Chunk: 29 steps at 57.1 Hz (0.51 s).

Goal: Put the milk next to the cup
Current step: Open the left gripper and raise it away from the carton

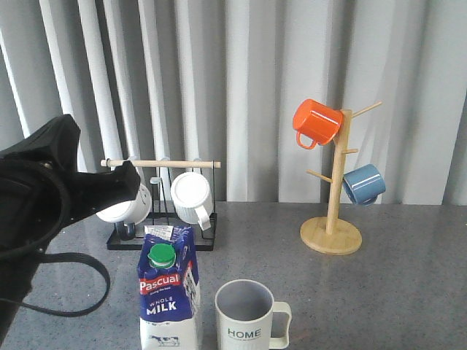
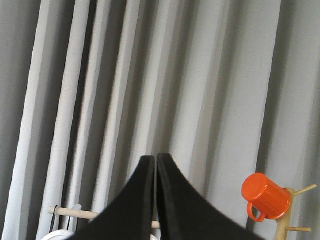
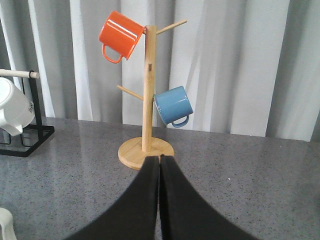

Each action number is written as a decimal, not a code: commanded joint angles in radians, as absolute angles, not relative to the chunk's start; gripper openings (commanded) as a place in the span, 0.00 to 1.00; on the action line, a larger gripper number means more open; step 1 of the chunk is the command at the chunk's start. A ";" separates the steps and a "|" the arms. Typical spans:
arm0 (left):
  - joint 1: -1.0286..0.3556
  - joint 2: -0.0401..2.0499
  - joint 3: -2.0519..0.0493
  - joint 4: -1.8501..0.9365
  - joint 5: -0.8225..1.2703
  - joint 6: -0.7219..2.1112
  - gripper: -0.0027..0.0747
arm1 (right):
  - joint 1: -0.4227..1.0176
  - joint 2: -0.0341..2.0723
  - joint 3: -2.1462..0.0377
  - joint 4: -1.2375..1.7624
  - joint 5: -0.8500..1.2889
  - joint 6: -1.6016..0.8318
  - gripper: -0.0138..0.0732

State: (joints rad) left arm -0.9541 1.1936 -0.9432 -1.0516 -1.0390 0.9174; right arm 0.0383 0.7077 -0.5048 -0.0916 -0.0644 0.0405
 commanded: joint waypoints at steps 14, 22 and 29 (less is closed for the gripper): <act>-0.968 1.173 -0.986 -0.370 -1.040 0.340 0.03 | 0.033 0.704 -0.534 -0.094 -0.136 0.038 0.15; -0.968 1.173 -0.986 0.085 -0.854 0.092 0.03 | 0.033 0.704 -0.534 -0.094 -0.134 0.038 0.15; -0.968 1.173 -0.986 0.394 -0.577 -0.106 0.03 | 0.033 0.704 -0.534 -0.094 -0.134 0.038 0.15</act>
State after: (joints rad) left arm -0.9644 1.1936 -0.9573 0.1471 -0.7522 0.0710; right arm 0.0383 0.7077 -0.5048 -0.0916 -0.0644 0.0405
